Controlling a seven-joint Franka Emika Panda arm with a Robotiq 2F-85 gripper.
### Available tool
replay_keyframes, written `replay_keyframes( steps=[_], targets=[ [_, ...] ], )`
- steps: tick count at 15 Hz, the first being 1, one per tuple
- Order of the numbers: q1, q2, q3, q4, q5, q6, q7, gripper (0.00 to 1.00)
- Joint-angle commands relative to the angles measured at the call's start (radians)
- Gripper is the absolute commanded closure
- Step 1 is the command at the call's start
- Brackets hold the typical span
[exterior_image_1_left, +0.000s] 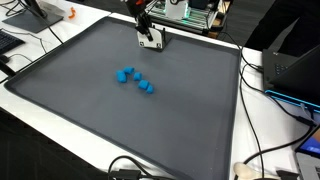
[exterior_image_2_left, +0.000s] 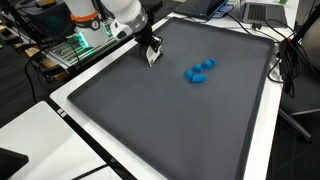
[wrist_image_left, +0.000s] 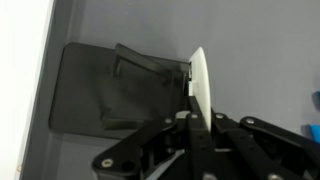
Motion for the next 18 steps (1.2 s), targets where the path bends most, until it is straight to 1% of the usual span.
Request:
replay_keyframes(
  steps=[1,9,18],
  targets=[
    [0.004,-0.039,0.003,-0.040,0.034,0.023,0.009,0.99],
    [0.006,-0.071,0.006,-0.066,0.023,0.025,0.043,0.99],
    [0.014,-0.051,0.024,-0.061,0.063,0.056,0.026,0.99]
  ],
)
